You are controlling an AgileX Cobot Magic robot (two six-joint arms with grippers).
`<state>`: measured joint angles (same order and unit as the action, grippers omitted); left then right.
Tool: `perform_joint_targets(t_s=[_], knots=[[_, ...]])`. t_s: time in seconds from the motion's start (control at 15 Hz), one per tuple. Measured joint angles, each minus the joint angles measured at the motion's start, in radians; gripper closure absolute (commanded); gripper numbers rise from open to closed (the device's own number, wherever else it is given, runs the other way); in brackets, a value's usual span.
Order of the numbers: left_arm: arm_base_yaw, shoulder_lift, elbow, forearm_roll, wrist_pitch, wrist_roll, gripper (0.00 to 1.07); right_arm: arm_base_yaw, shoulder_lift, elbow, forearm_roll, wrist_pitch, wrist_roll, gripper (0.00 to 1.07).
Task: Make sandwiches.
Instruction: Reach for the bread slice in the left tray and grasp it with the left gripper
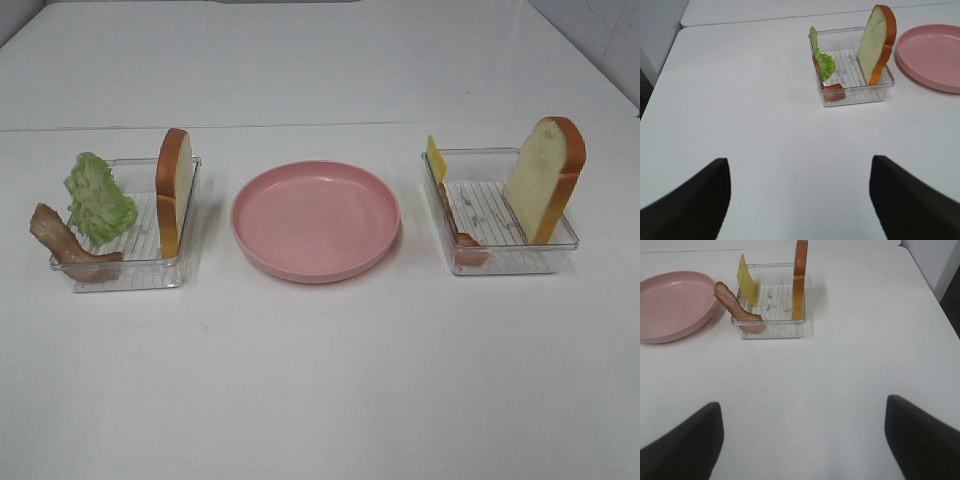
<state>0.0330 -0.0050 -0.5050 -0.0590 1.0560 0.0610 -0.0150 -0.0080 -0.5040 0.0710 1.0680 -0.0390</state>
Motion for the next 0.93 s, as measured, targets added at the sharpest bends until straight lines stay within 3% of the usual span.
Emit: perform_joint_targets(t_s=[0.93], knots=[[0.000, 0.000, 0.000, 0.000, 0.000, 0.000, 0.33, 0.000, 0.000, 0.000, 0.000, 0.000, 0.000, 0.25]])
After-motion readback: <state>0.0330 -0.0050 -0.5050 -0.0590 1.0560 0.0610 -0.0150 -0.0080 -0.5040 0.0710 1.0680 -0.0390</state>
